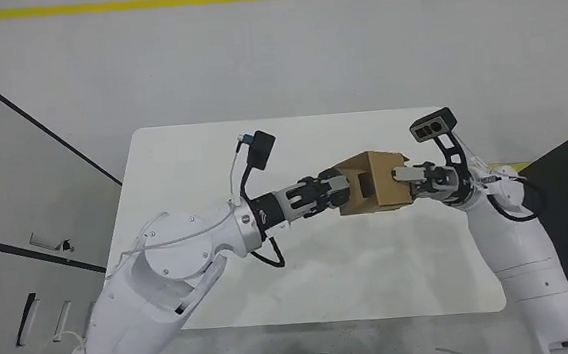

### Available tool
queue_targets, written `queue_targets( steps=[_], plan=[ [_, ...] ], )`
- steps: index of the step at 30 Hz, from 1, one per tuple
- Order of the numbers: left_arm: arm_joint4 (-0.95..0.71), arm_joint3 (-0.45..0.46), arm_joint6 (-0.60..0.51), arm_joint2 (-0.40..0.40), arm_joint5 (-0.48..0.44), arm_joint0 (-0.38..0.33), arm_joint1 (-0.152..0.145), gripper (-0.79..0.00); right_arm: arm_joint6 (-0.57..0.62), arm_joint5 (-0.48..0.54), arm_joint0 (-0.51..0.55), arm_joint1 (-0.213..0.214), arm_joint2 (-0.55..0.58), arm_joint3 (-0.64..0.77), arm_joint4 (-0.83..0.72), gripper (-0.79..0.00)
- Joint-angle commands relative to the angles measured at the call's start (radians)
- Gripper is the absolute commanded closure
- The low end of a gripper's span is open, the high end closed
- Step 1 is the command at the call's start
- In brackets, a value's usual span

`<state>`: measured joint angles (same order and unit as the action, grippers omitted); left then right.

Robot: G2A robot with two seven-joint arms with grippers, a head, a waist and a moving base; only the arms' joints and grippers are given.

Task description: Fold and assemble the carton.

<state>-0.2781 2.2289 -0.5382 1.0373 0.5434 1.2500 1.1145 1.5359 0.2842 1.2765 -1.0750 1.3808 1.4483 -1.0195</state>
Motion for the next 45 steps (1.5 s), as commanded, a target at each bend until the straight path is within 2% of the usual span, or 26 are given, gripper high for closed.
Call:
queue_targets(
  steps=[1, 13, 26, 36, 45],
  plan=[
    [-0.003, 0.003, 0.001, 0.004, -0.001, 0.002, 0.000, 0.000, 0.000, 0.000, -0.005, 0.002, -0.007, -0.010, -0.005, 0.000],
    [-0.016, -0.001, -0.001, 0.028, -0.014, 0.011, -0.001, 0.000, 0.000, 0.000, -0.035, 0.025, -0.056, -0.054, -0.055, 0.000],
    [-0.036, -0.006, -0.015, 0.068, -0.036, 0.023, -0.005, 0.000, 0.000, -0.026, -0.081, 0.069, -0.166, -0.073, -0.160, 0.000],
    [-0.072, -0.026, -0.047, 0.117, -0.082, 0.042, -0.010, 0.000, 0.000, -0.078, -0.126, 0.096, -0.246, -0.096, -0.261, 0.000],
    [-0.109, -0.068, -0.085, 0.160, -0.128, 0.044, -0.014, 0.000, 0.000, -0.085, -0.164, 0.112, -0.291, -0.119, -0.281, 0.000]
  ],
)
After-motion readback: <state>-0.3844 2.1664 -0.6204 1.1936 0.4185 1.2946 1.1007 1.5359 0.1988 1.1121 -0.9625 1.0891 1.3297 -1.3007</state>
